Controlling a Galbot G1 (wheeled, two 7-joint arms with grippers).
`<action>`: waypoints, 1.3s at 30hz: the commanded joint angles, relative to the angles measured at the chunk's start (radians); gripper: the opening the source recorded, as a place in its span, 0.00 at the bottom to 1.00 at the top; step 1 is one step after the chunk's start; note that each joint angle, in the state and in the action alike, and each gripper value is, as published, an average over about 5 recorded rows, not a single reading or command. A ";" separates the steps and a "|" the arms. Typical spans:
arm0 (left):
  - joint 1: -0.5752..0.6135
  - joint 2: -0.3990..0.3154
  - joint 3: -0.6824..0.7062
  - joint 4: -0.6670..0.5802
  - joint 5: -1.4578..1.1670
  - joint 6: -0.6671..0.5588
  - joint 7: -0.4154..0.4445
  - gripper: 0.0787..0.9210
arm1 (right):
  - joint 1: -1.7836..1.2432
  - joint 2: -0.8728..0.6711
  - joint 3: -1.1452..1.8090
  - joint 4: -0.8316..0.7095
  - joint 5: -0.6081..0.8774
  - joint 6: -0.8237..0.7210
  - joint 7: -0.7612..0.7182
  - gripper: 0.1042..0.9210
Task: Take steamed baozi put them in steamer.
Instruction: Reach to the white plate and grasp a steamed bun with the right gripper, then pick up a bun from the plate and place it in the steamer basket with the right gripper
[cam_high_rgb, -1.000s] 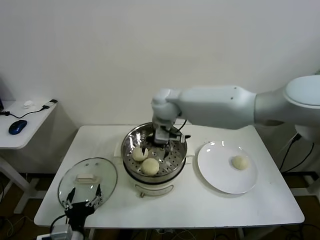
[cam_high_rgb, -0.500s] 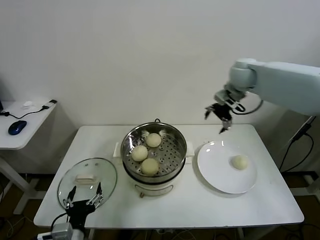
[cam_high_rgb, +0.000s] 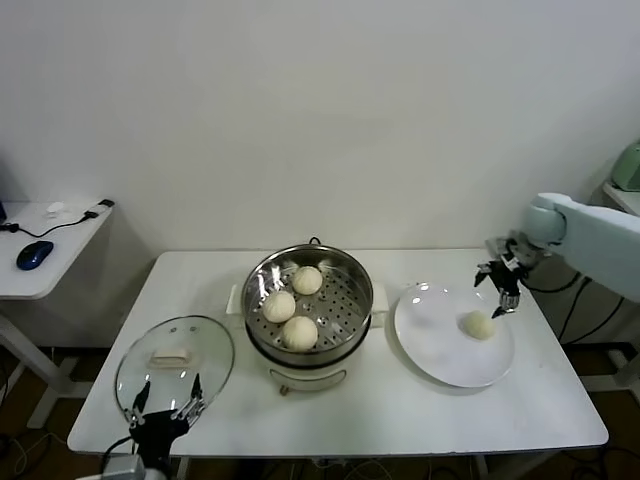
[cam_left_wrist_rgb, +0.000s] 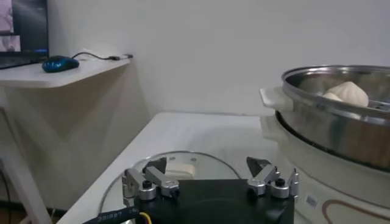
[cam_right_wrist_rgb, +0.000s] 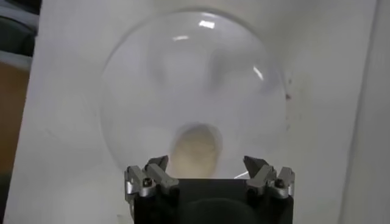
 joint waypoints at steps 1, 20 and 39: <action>0.003 -0.002 0.000 0.001 0.002 0.000 0.000 0.88 | -0.244 0.038 0.199 -0.157 -0.087 -0.034 0.020 0.88; 0.006 0.003 0.000 0.014 -0.001 -0.004 -0.003 0.88 | -0.268 0.089 0.253 -0.189 -0.125 -0.053 0.040 0.80; 0.022 0.010 0.012 -0.026 0.010 0.000 -0.004 0.88 | 0.796 0.124 -0.452 0.517 0.702 -0.305 0.055 0.64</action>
